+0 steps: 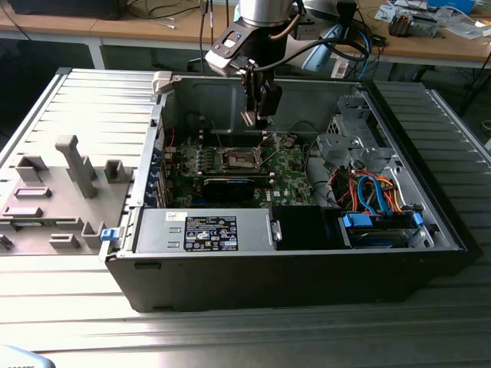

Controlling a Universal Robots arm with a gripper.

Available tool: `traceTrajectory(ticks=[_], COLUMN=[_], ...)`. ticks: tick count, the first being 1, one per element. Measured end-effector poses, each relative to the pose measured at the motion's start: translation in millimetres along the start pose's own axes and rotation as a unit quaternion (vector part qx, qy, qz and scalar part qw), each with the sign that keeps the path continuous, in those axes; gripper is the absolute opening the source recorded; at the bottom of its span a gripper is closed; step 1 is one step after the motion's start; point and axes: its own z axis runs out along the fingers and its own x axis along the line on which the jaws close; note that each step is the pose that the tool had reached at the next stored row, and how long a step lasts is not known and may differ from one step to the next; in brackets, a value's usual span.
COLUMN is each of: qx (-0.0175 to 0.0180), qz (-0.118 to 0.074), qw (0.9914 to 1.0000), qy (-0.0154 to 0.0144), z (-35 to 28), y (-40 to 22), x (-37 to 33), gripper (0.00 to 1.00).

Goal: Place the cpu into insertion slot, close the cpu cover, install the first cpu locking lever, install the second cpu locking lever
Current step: 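Place the cpu into insertion slot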

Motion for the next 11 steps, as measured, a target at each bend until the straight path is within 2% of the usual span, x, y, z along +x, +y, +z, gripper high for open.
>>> traceTrajectory(ticks=[11], qx=[0.0001], qz=[0.002], qw=[1.00000], qy=[0.0000], z=[0.2], y=[0.0], x=[0.0], gripper=[0.55])
